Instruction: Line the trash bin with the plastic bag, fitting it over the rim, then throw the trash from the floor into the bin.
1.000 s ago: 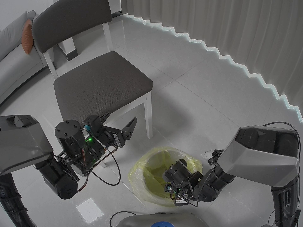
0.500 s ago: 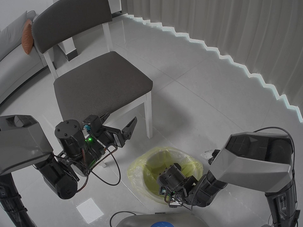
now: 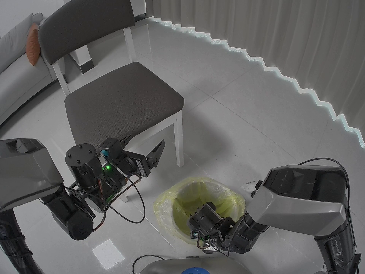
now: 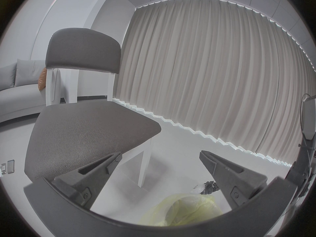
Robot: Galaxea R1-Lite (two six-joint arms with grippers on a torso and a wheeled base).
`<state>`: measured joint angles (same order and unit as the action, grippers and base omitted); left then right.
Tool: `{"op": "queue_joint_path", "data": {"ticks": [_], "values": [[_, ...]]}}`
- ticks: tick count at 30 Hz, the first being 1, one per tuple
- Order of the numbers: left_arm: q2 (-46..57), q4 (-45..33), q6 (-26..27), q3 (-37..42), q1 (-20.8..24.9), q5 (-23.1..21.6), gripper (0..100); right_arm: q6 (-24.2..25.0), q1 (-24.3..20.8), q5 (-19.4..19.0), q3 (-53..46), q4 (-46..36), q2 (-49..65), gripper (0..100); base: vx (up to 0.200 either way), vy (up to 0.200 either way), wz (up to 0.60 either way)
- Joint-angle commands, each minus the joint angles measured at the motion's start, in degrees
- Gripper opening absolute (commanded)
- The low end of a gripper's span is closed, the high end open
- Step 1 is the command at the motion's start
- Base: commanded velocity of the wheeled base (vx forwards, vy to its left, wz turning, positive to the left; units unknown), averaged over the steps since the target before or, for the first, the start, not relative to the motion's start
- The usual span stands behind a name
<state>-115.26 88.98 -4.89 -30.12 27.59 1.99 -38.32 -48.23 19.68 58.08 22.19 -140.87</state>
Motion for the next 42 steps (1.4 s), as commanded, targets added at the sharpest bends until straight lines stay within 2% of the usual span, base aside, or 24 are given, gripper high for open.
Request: {"op": "queue_joint_path", "data": {"ticks": [1,23,35,42], "values": [[0.0,0.9,0.0,0.0,0.0,0.0,100,0.0,-0.1,0.0,0.2,0.0,-0.5,100,0.0,0.0,0.0],[-0.1,0.9,0.0,-0.1,-0.1,0.0,100,0.2,3.9,1.4,9.0,-0.7,-3.7,100,0.0,0.0,0.0],[0.0,0.9,0.0,0.0,-0.1,0.0,100,0.4,2.4,1.2,6.1,0.0,-2.9,100,0.0,0.0,0.0],[0.2,0.9,0.0,0.2,-0.1,-0.1,100,0.5,1.7,0.8,1.7,0.0,1.7,100,0.0,0.0,0.0]]}}
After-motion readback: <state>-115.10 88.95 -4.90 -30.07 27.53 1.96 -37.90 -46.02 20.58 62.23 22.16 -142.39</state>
